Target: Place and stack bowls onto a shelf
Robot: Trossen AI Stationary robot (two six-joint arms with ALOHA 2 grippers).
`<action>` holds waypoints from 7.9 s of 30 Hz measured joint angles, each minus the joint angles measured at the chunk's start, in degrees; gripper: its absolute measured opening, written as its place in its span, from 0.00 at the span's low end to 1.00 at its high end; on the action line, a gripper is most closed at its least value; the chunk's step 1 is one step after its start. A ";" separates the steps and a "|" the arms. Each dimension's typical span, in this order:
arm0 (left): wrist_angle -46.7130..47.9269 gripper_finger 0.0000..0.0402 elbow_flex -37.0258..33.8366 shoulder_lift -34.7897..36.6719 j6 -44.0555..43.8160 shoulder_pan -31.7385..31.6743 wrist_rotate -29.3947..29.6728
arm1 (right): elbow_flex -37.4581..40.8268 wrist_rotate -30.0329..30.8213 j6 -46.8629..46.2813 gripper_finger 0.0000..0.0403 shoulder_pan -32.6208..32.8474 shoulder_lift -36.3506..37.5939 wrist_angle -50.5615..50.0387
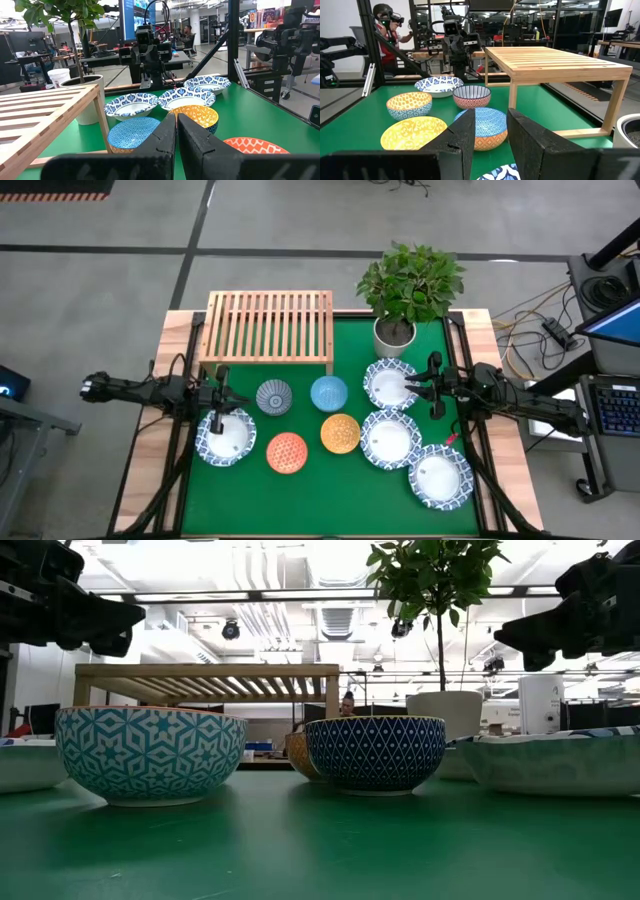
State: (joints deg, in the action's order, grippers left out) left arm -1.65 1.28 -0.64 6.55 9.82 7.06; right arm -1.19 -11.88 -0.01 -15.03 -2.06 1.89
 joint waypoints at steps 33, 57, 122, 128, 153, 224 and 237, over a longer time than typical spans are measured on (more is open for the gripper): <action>-0.01 0.00 0.00 -0.01 0.00 0.00 0.01 | 0.01 0.00 0.01 0.25 -0.02 0.01 0.01; 0.00 0.00 -0.01 -0.01 0.00 -0.01 0.01 | 0.02 0.00 0.00 0.25 0.00 0.02 0.00; -37.50 0.00 11.79 -17.13 -14.41 -0.01 -0.13 | -14.26 -0.13 -16.16 0.25 8.58 -19.51 18.83; -0.57 0.00 27.84 -22.07 -10.33 0.01 4.63 | -25.42 -0.42 -10.89 0.25 11.64 -32.39 8.95; 25.90 0.00 30.69 -33.16 -28.30 2.94 5.81 | -76.20 12.00 -6.41 0.25 24.15 -79.83 -32.38; 16.35 0.00 30.73 -37.33 -15.37 2.94 11.96 | -92.80 11.96 -5.44 0.25 15.87 -100.81 -31.38; 16.35 0.00 30.78 -37.13 -15.02 2.95 11.95 | -92.80 11.96 -5.49 0.25 15.87 -100.81 -29.44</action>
State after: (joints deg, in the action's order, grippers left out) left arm 14.70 32.06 -37.78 -8.47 12.77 19.01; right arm -94.00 0.08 -5.50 0.84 -102.87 -27.55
